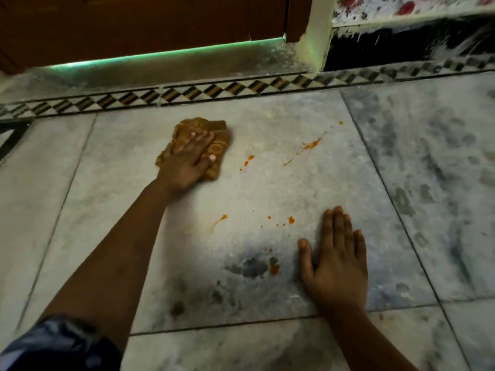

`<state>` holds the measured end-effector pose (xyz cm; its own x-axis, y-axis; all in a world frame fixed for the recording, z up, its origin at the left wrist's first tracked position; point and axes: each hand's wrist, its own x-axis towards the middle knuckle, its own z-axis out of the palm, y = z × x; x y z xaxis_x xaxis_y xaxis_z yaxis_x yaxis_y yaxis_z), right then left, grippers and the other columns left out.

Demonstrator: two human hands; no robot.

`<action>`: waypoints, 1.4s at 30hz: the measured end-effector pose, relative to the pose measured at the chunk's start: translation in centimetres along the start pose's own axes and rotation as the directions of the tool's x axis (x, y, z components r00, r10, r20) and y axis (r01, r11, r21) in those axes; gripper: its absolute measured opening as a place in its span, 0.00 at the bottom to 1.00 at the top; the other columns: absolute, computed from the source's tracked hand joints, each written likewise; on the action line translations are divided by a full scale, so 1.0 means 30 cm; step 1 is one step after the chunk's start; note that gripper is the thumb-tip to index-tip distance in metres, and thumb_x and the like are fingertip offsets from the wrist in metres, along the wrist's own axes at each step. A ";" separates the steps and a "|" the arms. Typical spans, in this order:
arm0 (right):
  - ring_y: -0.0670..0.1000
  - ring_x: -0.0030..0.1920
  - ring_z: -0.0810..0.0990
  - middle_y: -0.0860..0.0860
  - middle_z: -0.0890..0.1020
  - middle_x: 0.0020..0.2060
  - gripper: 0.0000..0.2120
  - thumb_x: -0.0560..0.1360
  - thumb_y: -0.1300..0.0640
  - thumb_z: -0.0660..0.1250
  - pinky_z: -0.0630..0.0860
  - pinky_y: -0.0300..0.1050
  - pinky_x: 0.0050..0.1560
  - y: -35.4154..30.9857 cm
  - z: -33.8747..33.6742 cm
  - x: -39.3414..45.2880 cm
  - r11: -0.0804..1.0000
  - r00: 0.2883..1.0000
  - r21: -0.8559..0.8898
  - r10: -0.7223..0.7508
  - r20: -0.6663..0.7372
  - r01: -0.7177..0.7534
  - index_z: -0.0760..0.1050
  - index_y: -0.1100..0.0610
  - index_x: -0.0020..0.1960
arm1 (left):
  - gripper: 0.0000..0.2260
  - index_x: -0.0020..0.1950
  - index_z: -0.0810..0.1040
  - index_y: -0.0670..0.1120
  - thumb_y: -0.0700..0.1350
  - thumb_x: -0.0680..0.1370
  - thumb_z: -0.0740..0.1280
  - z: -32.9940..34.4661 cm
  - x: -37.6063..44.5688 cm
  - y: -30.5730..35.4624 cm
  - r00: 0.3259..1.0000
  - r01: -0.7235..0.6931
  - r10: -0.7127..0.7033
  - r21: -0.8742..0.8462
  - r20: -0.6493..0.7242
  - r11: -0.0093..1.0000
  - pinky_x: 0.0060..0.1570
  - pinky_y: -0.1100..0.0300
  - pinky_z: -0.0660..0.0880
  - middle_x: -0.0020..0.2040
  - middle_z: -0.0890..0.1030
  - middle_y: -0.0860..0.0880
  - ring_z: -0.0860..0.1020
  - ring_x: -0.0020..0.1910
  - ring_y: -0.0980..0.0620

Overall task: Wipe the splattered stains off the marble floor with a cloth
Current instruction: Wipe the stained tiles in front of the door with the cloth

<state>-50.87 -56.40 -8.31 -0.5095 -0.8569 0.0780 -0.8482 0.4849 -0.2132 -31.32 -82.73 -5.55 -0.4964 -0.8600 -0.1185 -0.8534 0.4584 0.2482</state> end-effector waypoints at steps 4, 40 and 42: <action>0.56 0.73 0.61 0.59 0.62 0.73 0.34 0.76 0.42 0.49 0.49 0.50 0.72 0.004 0.002 0.003 1.000 1.000 -0.008 -0.002 0.001 0.002 0.58 0.62 0.74 | 0.24 0.77 0.47 0.57 0.58 0.82 0.47 -0.030 0.173 0.068 0.962 0.273 -0.273 -0.093 0.012 0.958 0.71 0.43 0.38 0.78 0.46 0.54 0.43 0.77 0.51; 0.57 0.74 0.59 0.59 0.60 0.74 0.34 0.76 0.41 0.47 0.45 0.49 0.72 -0.001 0.001 0.002 1.000 1.000 0.025 -0.010 -0.001 0.010 0.56 0.61 0.75 | 0.27 0.76 0.43 0.58 0.61 0.78 0.42 0.084 -0.104 0.312 0.977 -0.157 0.148 0.050 0.151 0.986 0.71 0.45 0.38 0.78 0.43 0.55 0.42 0.76 0.54; 0.58 0.74 0.59 0.59 0.61 0.74 0.34 0.76 0.41 0.47 0.46 0.50 0.72 -0.001 -0.005 0.001 1.000 1.000 0.031 -0.002 -0.002 0.002 0.57 0.62 0.75 | 0.29 0.76 0.44 0.59 0.61 0.75 0.41 0.095 -0.190 0.297 0.971 -0.192 0.182 0.047 0.157 0.980 0.71 0.47 0.39 0.77 0.44 0.57 0.43 0.76 0.56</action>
<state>-50.88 -56.41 -8.16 -0.5081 -0.8575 0.0804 -0.8443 0.4775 -0.2433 -36.53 -73.10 -5.39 -0.6623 -0.7161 -0.2204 -0.7490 0.6249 0.2203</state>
